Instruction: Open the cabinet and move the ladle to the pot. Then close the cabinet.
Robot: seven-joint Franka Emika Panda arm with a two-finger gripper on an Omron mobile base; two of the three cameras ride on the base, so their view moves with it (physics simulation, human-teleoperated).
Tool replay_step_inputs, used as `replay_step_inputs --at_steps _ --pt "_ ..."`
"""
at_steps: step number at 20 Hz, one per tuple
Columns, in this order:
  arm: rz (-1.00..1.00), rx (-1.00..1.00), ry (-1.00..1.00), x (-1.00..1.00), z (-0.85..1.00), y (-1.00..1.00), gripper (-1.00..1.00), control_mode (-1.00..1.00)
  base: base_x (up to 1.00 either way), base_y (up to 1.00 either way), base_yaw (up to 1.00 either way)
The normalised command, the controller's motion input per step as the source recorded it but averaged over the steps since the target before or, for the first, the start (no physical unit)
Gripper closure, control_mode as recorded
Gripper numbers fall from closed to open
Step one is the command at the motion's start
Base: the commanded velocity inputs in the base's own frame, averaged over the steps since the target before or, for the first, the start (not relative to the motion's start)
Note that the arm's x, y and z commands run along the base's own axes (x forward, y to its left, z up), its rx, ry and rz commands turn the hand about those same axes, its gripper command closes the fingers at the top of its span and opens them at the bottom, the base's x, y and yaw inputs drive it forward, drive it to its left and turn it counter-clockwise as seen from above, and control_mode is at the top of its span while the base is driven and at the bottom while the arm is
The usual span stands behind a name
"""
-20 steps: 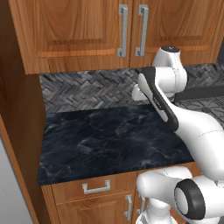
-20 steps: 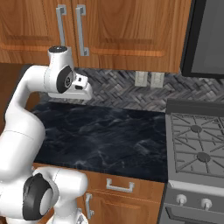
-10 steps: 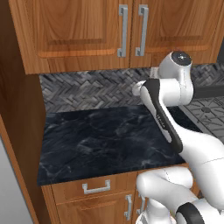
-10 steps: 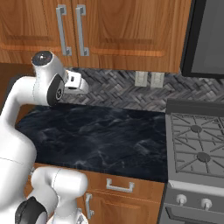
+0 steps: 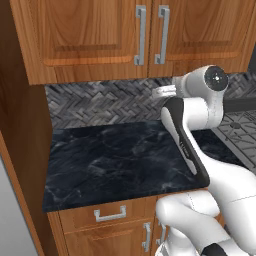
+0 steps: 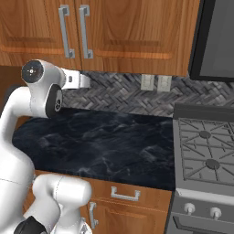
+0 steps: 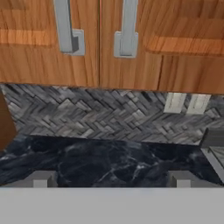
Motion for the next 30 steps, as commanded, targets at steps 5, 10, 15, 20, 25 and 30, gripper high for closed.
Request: replay_step_inputs --at_steps 5,10,15,20,25,30 --pt "-0.05 0.00 -0.10 0.00 0.74 0.00 -1.00 -1.00 0.00 0.00 0.00" --pt "-0.06 0.00 -0.01 0.00 0.59 0.00 -1.00 -1.00 0.00 0.00 0.00" --pt "0.00 0.00 -0.04 0.00 0.44 0.00 -1.00 -1.00 0.00 0.00 0.00" --pt "0.00 0.00 0.00 0.14 0.40 0.00 -1.00 -1.00 0.00 0.00 0.00" --pt "0.00 0.00 0.00 0.28 0.30 0.00 -1.00 -1.00 0.00 0.00 0.00" --pt "0.00 0.00 0.00 0.51 0.03 0.00 -1.00 -1.00 0.00 0.00 0.00"
